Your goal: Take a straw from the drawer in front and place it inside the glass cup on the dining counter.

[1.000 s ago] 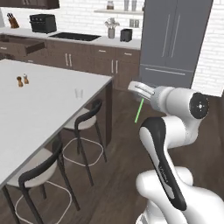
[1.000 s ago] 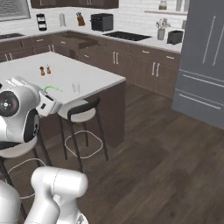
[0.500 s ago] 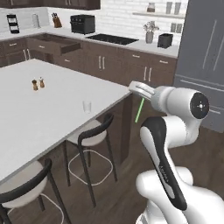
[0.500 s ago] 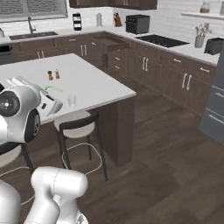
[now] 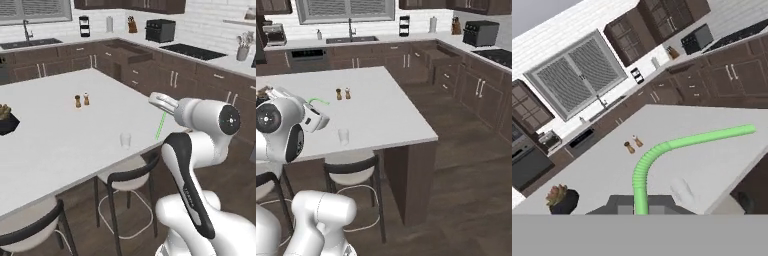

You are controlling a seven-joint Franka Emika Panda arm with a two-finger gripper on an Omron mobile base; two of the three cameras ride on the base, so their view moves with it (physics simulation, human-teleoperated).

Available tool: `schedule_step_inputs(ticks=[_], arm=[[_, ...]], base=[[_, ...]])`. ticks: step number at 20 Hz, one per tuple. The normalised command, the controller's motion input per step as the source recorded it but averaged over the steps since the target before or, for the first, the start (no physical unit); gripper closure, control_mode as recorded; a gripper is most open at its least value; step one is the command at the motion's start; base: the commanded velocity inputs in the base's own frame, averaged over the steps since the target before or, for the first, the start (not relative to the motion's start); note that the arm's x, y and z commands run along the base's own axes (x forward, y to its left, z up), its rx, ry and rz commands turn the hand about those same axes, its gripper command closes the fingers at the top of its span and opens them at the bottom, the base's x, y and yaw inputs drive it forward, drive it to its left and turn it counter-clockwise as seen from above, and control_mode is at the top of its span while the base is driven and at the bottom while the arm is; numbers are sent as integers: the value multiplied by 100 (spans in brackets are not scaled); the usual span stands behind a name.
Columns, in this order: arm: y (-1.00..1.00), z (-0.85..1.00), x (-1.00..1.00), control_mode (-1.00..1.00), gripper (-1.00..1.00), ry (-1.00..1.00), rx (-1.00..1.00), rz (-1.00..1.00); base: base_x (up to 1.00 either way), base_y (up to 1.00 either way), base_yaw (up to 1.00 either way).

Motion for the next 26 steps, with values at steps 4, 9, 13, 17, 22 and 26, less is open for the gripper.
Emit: schedule_step_inputs(ticks=[4, 9, 13, 17, 22, 26], arm=[[0, 0, 0, 100, 100, 0, 0, 0], [0, 0, 0, 100, 100, 0, 0, 0], [0, 0, 0, 100, 100, 0, 0, 0], [0, 0, 0, 100, 100, 0, 0, 0], [0, 0, 0, 100, 100, 0, 0, 0], [0, 0, 0, 100, 100, 0, 0, 0]], base=[[78, -37, 54], [41, -39, 56], [52, -26, 49], [83, -24, 29], [74, -27, 6], [59, -8, 0]])
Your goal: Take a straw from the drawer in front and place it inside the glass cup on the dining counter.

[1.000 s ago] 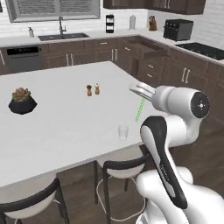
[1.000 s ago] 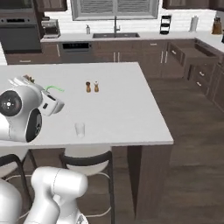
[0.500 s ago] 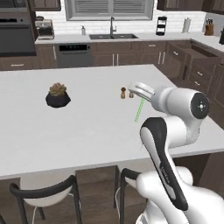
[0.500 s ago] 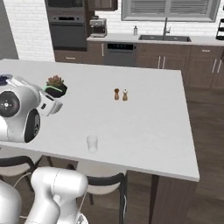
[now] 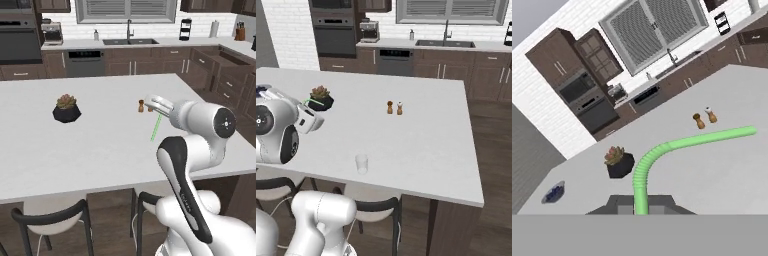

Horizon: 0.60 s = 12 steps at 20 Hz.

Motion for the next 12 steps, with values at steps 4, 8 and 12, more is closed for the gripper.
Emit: schedule_step_inputs(ticks=[4, 8, 12], arm=[[-16, -18, 43, -100, 100, -8, -8, 10], [-11, -30, 28, -100, 100, -15, -27, 26], [-7, -19, 26, -100, 100, -8, -27, 26]], base=[[0, 0, 0], [0, 0, 0], [0, 0, 0]])
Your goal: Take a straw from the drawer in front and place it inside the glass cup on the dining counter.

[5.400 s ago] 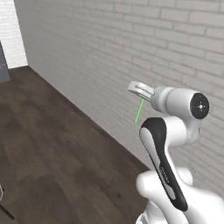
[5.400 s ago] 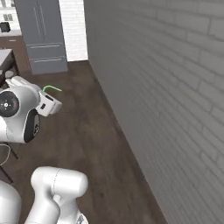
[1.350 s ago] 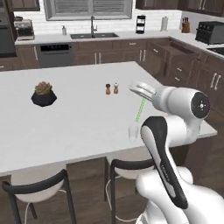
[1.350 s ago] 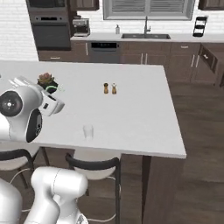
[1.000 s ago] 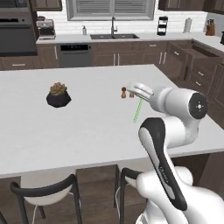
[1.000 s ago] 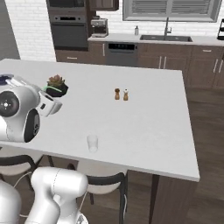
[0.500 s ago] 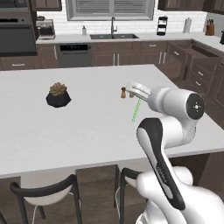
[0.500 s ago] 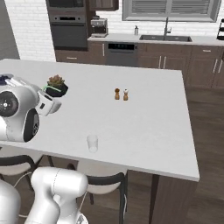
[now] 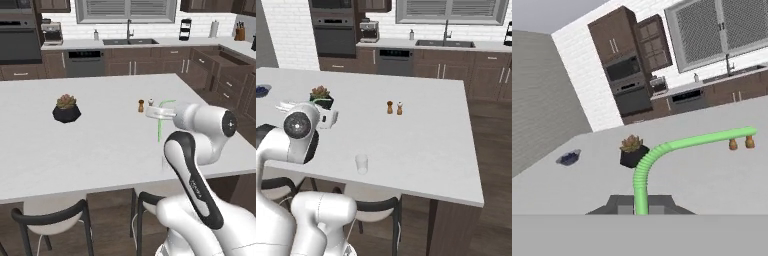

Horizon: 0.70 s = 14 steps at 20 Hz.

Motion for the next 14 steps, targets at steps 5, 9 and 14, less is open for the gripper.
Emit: schedule_step_inputs(ticks=[5, 9, 14], arm=[[-10, -14, 24, -100, 100, -1, -18, 25], [-1, -29, 3, -100, 100, -4, -7, 17], [-9, -26, 9, -100, 100, -9, 0, 19]], base=[[0, 0, 0], [0, 0, 0], [0, 0, 0]])
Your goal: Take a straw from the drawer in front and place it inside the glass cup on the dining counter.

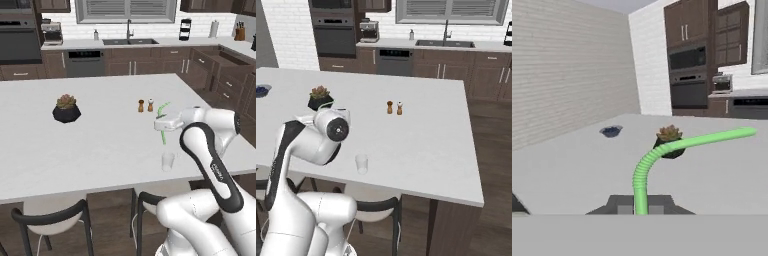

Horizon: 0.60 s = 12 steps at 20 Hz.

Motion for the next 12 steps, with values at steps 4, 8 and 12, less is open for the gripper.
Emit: schedule_step_inputs(ticks=[4, 8, 12], arm=[[-49, -19, 7, -100, 100, -3, 9, 21], [-66, -19, 3, -100, 100, -2, 7, 22], [-47, -18, 0, -100, 100, 0, 0, 15]], base=[[0, 0, 0], [0, 0, 0], [0, 0, 0]])
